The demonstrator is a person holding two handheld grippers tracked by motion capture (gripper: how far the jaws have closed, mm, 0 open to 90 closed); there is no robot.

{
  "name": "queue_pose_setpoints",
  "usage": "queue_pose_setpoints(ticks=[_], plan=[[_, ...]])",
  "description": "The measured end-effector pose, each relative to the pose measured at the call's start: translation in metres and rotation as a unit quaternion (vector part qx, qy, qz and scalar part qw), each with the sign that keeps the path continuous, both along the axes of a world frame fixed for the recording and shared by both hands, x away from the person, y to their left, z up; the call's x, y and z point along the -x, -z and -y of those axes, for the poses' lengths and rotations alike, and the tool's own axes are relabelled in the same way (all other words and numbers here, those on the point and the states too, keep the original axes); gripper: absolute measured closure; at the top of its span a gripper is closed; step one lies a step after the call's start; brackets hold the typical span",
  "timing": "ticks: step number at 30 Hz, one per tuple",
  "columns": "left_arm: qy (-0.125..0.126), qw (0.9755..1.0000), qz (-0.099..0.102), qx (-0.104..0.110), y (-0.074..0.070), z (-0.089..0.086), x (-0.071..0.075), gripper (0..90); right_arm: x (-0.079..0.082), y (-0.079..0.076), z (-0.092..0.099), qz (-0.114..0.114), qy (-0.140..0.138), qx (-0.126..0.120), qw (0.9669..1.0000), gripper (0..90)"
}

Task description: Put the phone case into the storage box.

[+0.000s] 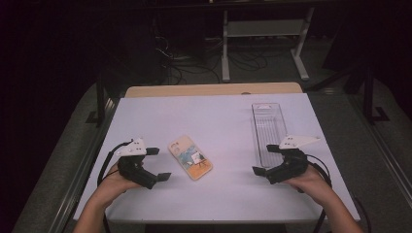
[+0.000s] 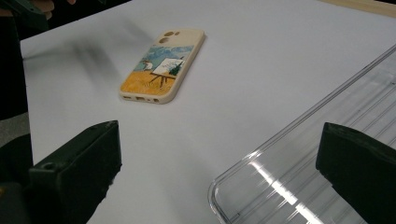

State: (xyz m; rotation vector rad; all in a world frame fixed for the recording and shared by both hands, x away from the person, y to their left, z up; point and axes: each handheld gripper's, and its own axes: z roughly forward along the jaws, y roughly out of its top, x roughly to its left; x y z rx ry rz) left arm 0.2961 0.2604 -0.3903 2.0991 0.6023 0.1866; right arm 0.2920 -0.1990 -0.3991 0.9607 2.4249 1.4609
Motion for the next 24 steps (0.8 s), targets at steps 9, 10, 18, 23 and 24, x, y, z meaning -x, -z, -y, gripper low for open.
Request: queue_pose_setpoints(ticks=[9, 10, 18, 23, 24], plan=[[-0.001, 1.0000, 0.001, 0.009, -0.0036, 0.0002, -0.0004, 0.0, -0.0024, -0.0010, 0.0025, 0.003, 0.003, -0.021, 0.9998, 0.0], [-0.002, 1.0000, 0.002, 0.009, -0.0054, 0.0005, -0.0009, 0.0, -0.0026, -0.0009, 0.0024, 0.002, 0.001, -0.020, 0.9998, 0.0], [0.000, 0.9999, 0.002, 0.012, -0.0073, 0.0040, -0.0052, 0.0, -0.0028, -0.0001, 0.0020, 0.001, 0.003, -0.019, 0.9998, 0.0], [0.002, 0.9999, 0.001, 0.016, -0.0091, 0.0071, -0.0070, 0.0, -0.0022, -0.0001, 0.0018, -0.002, 0.003, -0.018, 0.9998, 0.0], [0.002, 0.9999, 0.001, 0.015, -0.0095, 0.0076, -0.0074, 0.0, -0.0022, 0.0000, 0.0018, -0.002, 0.003, -0.018, 0.9998, 0.0]])
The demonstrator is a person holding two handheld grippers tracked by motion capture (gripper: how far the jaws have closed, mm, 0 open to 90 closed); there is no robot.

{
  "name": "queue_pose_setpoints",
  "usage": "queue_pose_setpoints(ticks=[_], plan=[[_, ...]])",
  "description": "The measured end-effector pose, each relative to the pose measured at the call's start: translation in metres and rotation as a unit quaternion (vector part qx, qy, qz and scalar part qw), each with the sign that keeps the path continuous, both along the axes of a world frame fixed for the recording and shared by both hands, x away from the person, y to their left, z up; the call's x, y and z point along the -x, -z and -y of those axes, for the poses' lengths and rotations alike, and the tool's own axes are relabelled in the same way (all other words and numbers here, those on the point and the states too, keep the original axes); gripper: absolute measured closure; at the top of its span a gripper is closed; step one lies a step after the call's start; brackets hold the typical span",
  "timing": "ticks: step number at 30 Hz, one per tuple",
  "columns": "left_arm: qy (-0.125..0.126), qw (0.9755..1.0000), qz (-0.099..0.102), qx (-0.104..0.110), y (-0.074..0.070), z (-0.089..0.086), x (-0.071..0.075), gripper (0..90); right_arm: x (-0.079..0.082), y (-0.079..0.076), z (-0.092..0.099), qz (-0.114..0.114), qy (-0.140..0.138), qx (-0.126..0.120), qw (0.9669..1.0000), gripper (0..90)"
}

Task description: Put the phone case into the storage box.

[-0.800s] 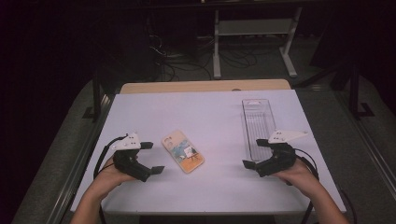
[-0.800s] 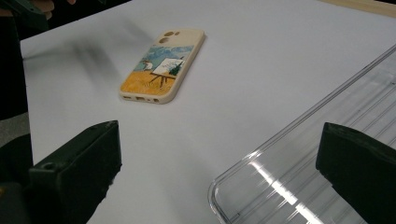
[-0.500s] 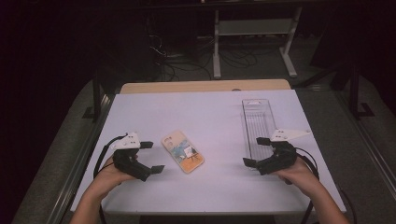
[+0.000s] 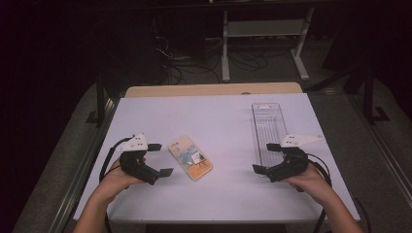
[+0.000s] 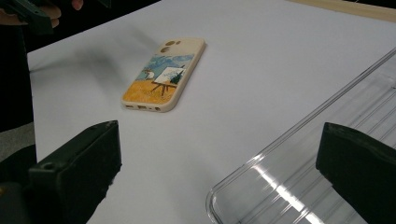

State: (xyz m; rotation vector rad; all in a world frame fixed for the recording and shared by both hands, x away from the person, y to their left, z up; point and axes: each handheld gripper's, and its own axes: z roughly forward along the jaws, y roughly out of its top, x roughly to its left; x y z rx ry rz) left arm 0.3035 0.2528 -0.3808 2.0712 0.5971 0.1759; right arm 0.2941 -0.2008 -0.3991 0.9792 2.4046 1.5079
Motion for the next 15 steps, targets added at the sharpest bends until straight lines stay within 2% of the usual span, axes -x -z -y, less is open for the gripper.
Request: queue_pose_setpoints(ticks=[15], plan=[[0.005, 0.9999, -0.002, 0.012, -0.0015, 0.0105, -0.0084, 0.0, -0.0003, 0.0004, 0.0001, 0.001, 0.001, 0.000, 1.0000, 0.0]])
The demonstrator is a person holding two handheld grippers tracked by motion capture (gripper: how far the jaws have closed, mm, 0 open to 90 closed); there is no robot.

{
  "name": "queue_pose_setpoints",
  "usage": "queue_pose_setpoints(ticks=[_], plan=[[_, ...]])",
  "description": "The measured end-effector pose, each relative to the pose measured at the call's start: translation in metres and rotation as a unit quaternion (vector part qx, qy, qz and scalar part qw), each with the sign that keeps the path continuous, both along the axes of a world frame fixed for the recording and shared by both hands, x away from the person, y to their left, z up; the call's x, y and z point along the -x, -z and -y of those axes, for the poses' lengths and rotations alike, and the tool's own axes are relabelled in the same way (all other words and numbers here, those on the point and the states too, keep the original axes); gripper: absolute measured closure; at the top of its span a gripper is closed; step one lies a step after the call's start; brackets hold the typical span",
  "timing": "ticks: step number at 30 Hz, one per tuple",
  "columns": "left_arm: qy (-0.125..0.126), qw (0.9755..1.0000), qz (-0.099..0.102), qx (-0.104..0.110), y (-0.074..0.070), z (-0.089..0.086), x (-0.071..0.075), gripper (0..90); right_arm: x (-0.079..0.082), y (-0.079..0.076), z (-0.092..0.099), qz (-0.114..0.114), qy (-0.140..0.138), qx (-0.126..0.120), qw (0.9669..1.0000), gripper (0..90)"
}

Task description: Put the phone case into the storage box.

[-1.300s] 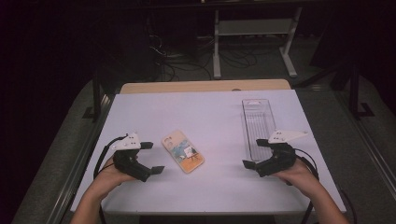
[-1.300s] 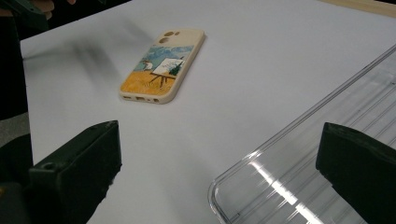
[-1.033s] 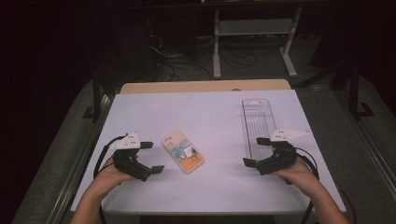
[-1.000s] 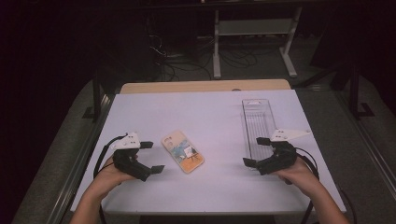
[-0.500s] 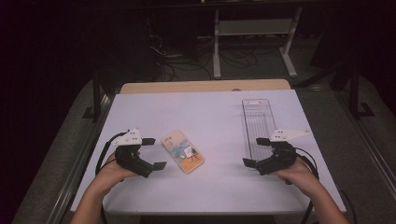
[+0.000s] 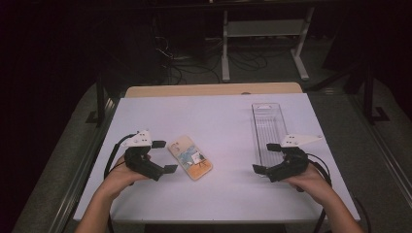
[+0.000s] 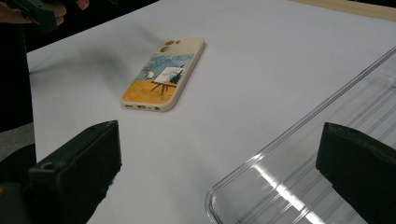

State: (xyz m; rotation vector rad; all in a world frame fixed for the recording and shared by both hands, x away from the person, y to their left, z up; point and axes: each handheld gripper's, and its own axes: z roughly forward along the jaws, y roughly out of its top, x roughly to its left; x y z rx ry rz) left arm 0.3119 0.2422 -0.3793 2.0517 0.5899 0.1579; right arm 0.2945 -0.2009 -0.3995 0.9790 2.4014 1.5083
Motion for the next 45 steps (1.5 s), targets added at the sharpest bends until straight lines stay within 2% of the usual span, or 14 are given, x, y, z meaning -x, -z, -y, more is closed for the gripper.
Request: queue_pose_setpoints(ticks=[2, 5, 12, 33, 45], plan=[[0.003, 1.0000, -0.002, -0.005, 0.000, 0.000, -0.001, 0.0, 0.000, 0.000, 0.000, 0.000, 0.000, 0.000, 1.0000, 0.0], [0.001, 1.0000, -0.009, 0.002, 0.000, 0.002, -0.003, 0.0, 0.000, 0.000, 0.000, -0.001, 0.000, 0.000, 1.0000, 0.0], [0.007, 0.9999, -0.008, -0.008, 0.000, 0.010, -0.008, 0.0, 0.000, 0.000, 0.000, -0.001, -0.001, 0.002, 1.0000, 0.0], [0.021, 0.9998, 0.000, -0.004, -0.002, 0.041, -0.026, 0.0, 0.000, 0.000, 0.000, 0.000, -0.001, 0.003, 1.0000, 0.0], [0.029, 0.9995, -0.005, -0.004, -0.001, 0.057, -0.032, 0.0, 0.000, 0.000, 0.000, 0.000, -0.001, 0.002, 1.0000, 0.0]])
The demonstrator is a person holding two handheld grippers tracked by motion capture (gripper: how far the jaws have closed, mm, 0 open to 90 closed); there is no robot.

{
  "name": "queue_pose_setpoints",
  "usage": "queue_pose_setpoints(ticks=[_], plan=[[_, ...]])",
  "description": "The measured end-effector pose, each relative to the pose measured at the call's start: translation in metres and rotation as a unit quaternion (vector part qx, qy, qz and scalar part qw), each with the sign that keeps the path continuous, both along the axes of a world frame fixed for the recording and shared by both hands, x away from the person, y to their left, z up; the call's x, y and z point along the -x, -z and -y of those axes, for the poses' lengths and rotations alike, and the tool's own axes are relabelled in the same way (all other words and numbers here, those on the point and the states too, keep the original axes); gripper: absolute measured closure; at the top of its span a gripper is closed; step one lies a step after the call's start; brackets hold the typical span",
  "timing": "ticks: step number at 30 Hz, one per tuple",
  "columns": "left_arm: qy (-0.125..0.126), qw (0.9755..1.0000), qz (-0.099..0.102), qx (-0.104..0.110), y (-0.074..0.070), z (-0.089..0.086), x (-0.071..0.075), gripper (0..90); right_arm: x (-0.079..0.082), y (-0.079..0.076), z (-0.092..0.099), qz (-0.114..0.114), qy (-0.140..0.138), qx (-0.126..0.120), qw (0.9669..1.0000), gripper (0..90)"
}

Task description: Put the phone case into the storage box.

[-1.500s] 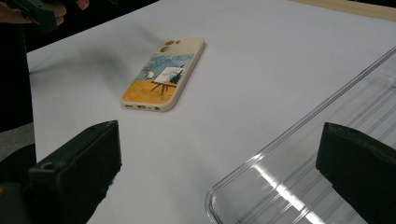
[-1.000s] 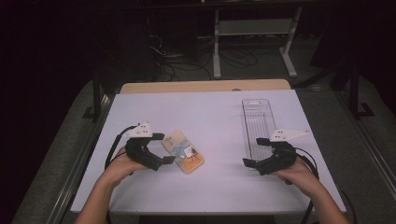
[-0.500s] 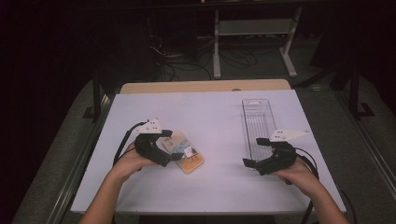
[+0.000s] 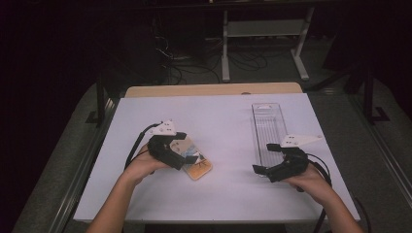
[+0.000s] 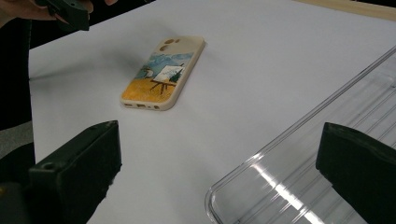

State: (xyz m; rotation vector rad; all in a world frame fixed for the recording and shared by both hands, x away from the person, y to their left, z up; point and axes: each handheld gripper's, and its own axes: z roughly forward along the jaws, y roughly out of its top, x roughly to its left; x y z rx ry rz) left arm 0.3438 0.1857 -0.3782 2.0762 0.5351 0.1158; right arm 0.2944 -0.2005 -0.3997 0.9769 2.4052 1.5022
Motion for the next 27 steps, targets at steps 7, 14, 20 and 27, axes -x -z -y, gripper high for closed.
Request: queue_pose_setpoints(ticks=[7, 14, 20, 27], plan=[[0.003, 1.0000, -0.001, 0.004, 0.000, 0.008, -0.003, 0.0, 0.000, 0.000, 0.000, 0.000, 0.000, 0.000, 1.0000, 0.0], [0.009, 0.9999, 0.001, 0.010, -0.001, 0.017, -0.009, 2.1, 0.000, 0.000, 0.000, 0.000, 0.000, 0.000, 1.0000, 0.0], [0.012, 0.9999, 0.002, 0.008, 0.001, 0.026, -0.014, 3.5, 0.000, 0.000, 0.001, 0.001, -0.001, 0.000, 1.0000, 0.0], [0.009, 0.9999, -0.001, -0.005, 0.009, 0.032, -0.014, 7.7, 0.000, 0.000, 0.001, 0.001, -0.002, 0.001, 1.0000, 0.0]])
